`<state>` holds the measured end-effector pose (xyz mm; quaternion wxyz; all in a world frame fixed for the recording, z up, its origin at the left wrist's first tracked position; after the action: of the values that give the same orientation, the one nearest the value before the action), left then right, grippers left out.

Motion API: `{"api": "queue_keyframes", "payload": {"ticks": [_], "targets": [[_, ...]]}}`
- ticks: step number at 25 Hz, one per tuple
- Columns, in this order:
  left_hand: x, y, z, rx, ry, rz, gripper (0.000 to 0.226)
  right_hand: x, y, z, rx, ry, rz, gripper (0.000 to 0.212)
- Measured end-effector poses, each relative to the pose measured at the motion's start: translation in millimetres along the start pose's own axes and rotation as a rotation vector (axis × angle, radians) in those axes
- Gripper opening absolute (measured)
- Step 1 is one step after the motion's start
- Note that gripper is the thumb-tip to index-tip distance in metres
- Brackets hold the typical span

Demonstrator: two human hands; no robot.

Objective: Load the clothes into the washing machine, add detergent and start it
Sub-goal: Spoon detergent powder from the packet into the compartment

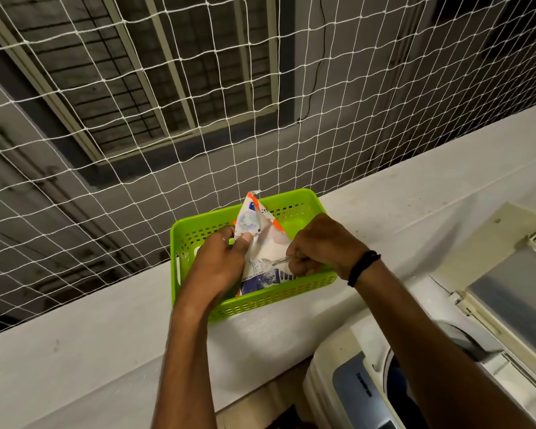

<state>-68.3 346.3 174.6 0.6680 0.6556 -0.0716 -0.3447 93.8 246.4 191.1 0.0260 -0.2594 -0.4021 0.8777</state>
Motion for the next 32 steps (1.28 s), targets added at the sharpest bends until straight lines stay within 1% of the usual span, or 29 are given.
{"api": "queue_keyframes", "payload": {"ticks": [1,2,4,7,9,12,16,19,22,25,29,32], "targets": [[-0.8,-0.8,-0.8,-0.001,0.003,-0.005,0.049,0.1,2.0,0.7,-0.001,-0.002,-0.045,0.023],[-2.0,-1.0,-1.0,-0.001,0.009,-0.016,0.048,-1.1,4.9,2.1,0.003,0.003,-0.095,0.022],[-2.9,2.0,1.0,0.012,0.019,-0.057,0.045,-9.9,11.3,6.3,0.019,0.055,-0.135,0.028],[-2.0,8.2,5.5,0.041,0.021,-0.123,0.044,-23.2,14.8,19.7,-0.003,0.131,-0.167,0.019],[-1.0,11.8,7.7,0.055,0.024,-0.149,0.044,-30.8,21.1,27.2,-0.016,0.146,-0.338,0.015],[-2.1,18.1,11.5,0.063,0.054,-0.174,0.034,-44.3,28.1,41.4,-0.055,0.139,-0.509,0.019],[-3.2,27.9,16.5,0.097,0.092,-0.150,0.024,-59.6,34.3,59.8,-0.119,0.085,-0.638,0.026],[-2.2,38.7,22.4,0.135,0.135,-0.097,0.016,-63.0,41.9,64.0,-0.147,0.068,-0.677,0.029],[0.6,50.7,29.3,0.175,0.177,-0.057,0.025,-66.4,46.3,66.0,-0.139,0.078,-0.689,0.029],[1.3,60.8,37.2,0.203,0.241,-0.037,0.027,-70.1,49.6,70.6,-0.128,0.087,-0.692,0.029],[-0.3,77.3,52.8,0.248,0.384,-0.034,0.025,-78.6,58.8,76.5,-0.112,0.124,-0.685,0.029],[4.1,90.8,62.9,0.323,0.498,-0.027,0.027,-91.4,72.3,87.3,-0.115,0.174,-0.698,0.029]]}}
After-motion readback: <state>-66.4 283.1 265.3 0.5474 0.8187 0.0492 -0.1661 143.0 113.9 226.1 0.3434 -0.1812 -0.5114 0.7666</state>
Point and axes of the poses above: each hand's wrist, its own z-axis away from the middle knuckle, its own x-axis out of the palm, y = z × x, the point moved 9 cm from there along -z, towards the middle knuckle, and after that the axes turned 6 degrees about x, right-handed, at the moved point
